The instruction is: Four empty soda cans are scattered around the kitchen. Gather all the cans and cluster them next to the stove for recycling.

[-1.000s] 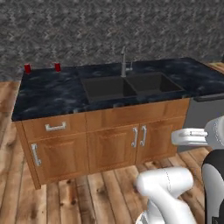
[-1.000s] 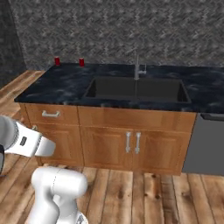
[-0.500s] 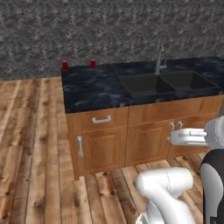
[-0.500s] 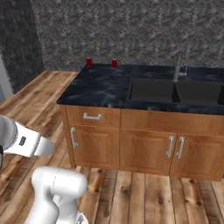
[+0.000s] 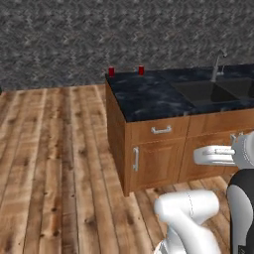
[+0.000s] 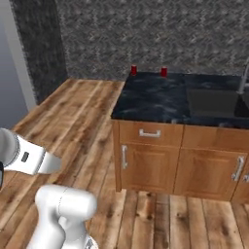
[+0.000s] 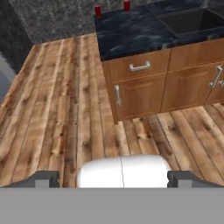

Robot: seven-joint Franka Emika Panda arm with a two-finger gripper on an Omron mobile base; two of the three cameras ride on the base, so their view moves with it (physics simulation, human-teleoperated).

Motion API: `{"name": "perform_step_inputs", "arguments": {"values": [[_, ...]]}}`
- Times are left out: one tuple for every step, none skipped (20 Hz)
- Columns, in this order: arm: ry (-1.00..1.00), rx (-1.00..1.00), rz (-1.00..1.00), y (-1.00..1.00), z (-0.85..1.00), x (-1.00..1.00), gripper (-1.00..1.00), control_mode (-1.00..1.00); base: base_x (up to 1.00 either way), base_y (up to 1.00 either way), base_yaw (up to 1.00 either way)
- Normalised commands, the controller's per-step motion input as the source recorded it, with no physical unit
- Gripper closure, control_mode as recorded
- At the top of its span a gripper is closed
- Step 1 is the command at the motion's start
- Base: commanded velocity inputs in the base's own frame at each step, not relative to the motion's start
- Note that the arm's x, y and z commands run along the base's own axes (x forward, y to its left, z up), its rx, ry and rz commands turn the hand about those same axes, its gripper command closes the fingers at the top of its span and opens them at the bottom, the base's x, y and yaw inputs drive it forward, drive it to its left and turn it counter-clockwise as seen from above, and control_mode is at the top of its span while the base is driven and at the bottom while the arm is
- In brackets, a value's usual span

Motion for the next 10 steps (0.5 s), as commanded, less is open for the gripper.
{"name": "perform_step_inputs", "arguments": {"values": [[0.0, 0.0, 0.0, 0.0, 0.0, 0.0, -1.0, 1.0, -0.08, 1.0, 0.03], [0.0, 0.0, 0.0, 0.0, 0.0, 0.0, -1.0, 1.0, -0.06, 1.0, 0.02], [0.0, 0.0, 0.0, 0.0, 0.0, 0.0, -1.0, 1.0, -0.03, 1.0, 0.01], [0.0, 0.0, 0.0, 0.0, 0.0, 0.0, -1.0, 1.0, 0.0, 1.0, 0.0], [0.0, 0.0, 0.0, 0.0, 0.0, 0.0, -1.0, 1.0, 0.0, 1.0, 0.0], [0.0, 0.0, 0.0, 0.0, 0.0, 0.0, -1.0, 1.0, 0.05, 1.0, 0.0], [0.0, 0.0, 0.0, 0.0, 0.0, 0.0, -1.0, 1.0, 0.3, 1.0, 0.01], [0.0, 0.0, 0.0, 0.0, 0.0, 0.0, -1.0, 1.0, 0.52, 0.96, 0.0], [0.0, 0.0, 0.0, 0.0, 0.0, 0.0, -1.0, 1.0, 0.71, 0.91, 0.0], [0.0, 0.0, 0.0, 0.0, 0.0, 0.0, -1.0, 1.0, 0.79, 0.87, 0.0]]}}
